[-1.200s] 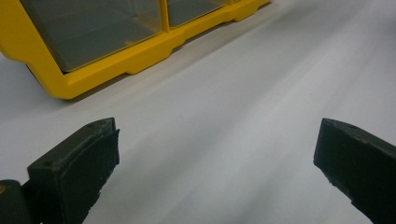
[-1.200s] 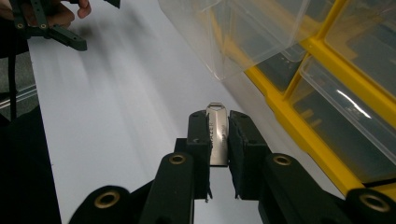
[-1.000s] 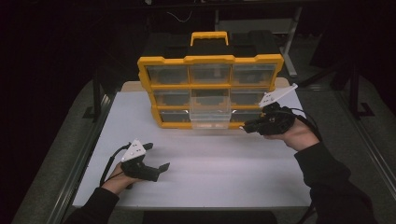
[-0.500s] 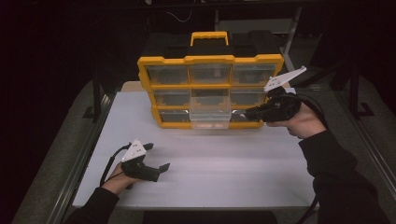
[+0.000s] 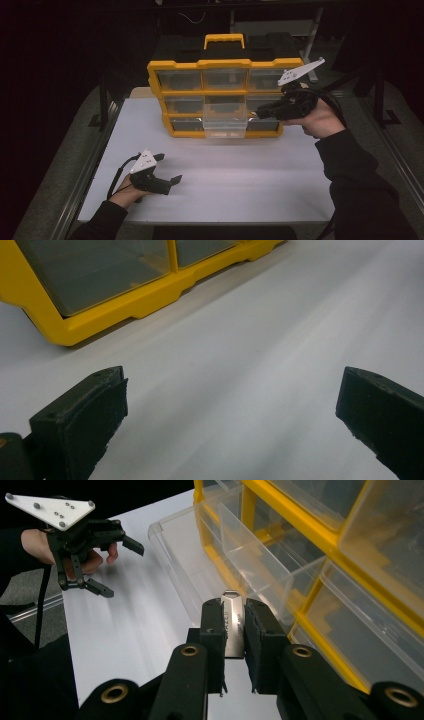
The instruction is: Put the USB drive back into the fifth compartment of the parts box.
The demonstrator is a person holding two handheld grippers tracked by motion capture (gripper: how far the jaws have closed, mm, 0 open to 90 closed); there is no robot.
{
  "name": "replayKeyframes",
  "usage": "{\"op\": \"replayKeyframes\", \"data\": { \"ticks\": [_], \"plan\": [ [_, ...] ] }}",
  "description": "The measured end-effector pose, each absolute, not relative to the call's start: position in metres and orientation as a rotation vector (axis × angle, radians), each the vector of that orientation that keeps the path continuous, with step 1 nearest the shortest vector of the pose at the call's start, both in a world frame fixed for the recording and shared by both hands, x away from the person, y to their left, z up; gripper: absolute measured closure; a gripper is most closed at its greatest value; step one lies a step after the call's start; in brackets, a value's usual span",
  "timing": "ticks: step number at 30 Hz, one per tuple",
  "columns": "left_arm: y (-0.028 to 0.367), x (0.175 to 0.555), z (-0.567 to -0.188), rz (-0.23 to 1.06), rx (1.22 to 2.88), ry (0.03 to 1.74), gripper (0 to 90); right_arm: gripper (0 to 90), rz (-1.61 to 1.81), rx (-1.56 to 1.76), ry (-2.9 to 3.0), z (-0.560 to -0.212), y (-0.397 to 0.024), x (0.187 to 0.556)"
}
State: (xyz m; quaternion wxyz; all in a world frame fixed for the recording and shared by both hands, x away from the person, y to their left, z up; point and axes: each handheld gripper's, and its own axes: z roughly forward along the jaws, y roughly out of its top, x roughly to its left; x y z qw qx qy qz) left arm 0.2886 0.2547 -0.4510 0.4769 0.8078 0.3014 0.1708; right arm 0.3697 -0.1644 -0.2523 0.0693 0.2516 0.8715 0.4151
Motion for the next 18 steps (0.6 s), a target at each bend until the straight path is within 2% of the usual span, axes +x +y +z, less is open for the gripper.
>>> {"op": "replayKeyframes", "data": {
  "ticks": [18],
  "plan": [
    [0.255,0.289,-0.451,0.42,1.967,0.745,0.0,77.6,1.226,0.684,2.667,-0.252,-0.119,0.388]
  ]
}}
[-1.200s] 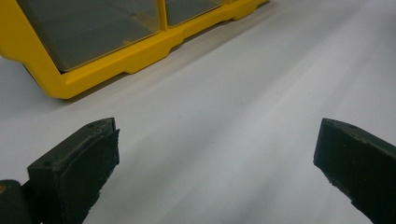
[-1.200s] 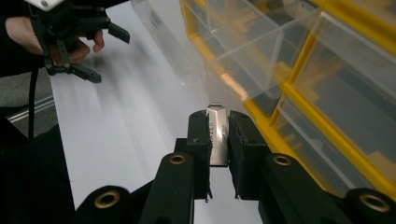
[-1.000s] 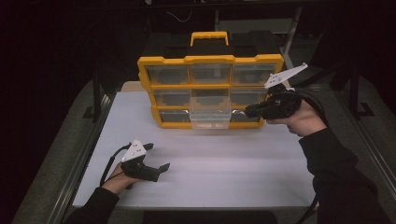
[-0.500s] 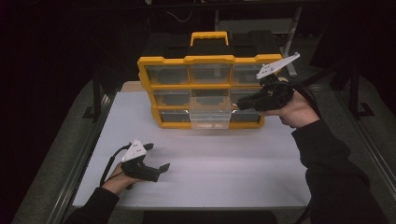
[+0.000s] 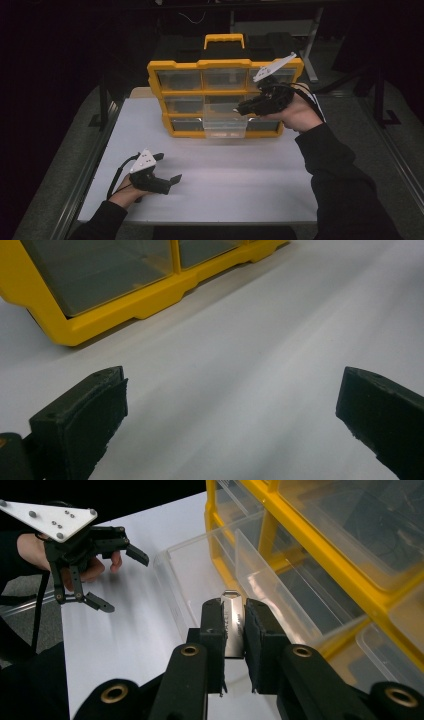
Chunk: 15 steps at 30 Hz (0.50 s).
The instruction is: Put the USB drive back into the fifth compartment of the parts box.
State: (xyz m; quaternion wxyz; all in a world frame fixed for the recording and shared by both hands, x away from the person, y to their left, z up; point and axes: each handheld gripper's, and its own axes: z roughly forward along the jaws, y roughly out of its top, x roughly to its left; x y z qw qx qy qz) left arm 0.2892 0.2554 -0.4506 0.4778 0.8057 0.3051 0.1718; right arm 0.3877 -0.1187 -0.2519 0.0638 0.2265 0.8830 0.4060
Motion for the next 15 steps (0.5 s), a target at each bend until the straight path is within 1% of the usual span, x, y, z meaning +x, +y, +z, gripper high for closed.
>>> {"op": "replayKeyframes", "data": {
  "ticks": [15],
  "plan": [
    [0.255,0.289,-0.451,0.412,1.973,0.738,0.0,77.5,1.165,0.652,2.708,-0.263,-0.09,0.402]
  ]
}}
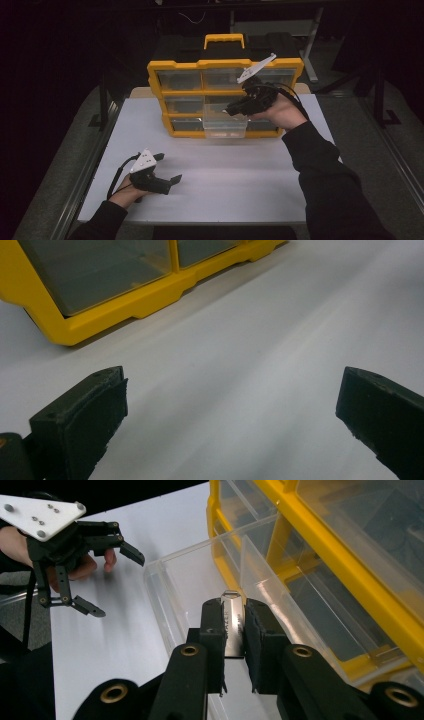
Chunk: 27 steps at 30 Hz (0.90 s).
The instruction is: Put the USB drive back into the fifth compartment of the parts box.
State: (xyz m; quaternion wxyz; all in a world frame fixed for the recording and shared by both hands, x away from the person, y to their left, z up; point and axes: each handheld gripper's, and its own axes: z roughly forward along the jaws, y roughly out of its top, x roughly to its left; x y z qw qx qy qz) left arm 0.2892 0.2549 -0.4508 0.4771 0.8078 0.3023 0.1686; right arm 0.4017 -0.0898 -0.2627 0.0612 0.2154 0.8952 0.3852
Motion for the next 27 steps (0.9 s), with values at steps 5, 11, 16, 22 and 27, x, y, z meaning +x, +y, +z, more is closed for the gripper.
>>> {"op": "replayKeyframes", "data": {
  "ticks": [5,11,16,22,27],
  "plan": [
    [0.255,0.289,-0.451,0.411,1.973,0.737,0.0,77.4,1.136,0.651,2.716,-0.266,-0.083,0.404],
    [0.254,0.289,-0.451,0.407,1.974,0.734,0.0,76.7,1.109,0.646,2.723,-0.269,-0.081,0.406],
    [0.255,0.289,-0.451,0.405,1.975,0.734,0.0,67.8,1.14,0.676,2.708,-0.268,-0.084,0.406],
    [0.254,0.289,-0.451,0.404,1.976,0.732,0.0,75.1,1.192,0.691,2.689,-0.261,-0.089,0.403],
    [0.254,0.289,-0.451,0.406,1.977,0.734,0.0,86.6,1.23,0.683,2.672,-0.255,-0.094,0.397]
  ]
}}
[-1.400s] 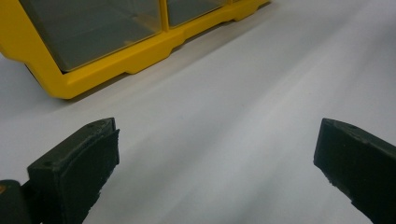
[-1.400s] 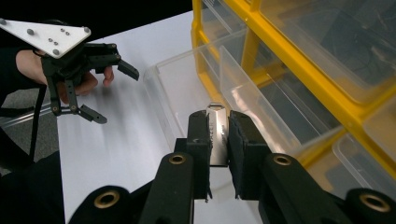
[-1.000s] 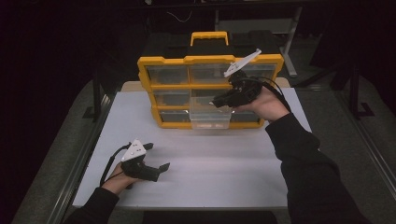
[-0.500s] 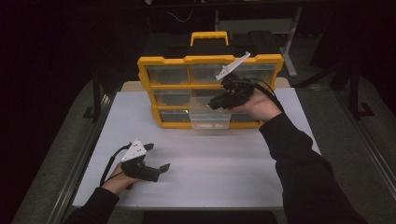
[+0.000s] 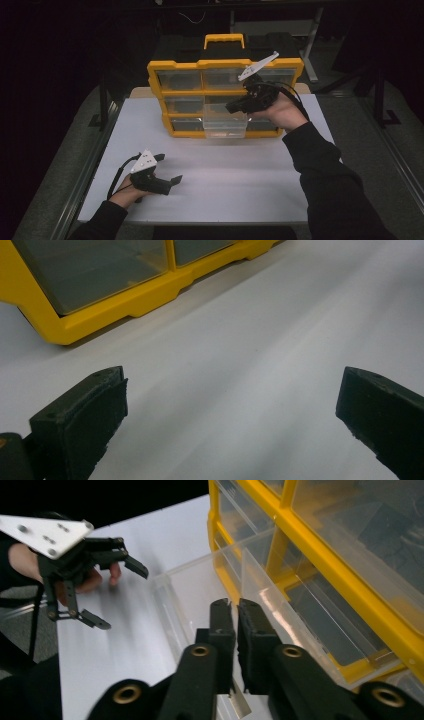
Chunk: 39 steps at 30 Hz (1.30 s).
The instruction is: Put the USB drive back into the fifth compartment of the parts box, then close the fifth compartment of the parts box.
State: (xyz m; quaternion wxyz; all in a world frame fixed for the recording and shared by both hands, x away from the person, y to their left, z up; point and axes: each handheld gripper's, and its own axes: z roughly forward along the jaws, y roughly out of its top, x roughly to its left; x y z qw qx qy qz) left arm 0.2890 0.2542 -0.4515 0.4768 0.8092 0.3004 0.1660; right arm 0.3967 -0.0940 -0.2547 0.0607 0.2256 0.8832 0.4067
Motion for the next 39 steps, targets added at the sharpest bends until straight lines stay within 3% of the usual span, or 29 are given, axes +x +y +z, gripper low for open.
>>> {"op": "replayKeyframes", "data": {
  "ticks": [14,39],
  "plan": [
    [0.254,0.289,-0.452,0.407,1.983,0.731,0.0,88.4,1.292,0.644,2.707,-0.251,-0.097,0.373],
    [0.254,0.288,-0.452,0.408,1.983,0.735,0.0,88.4,1.24,0.595,2.76,-0.289,-0.084,0.347]
  ]
}}
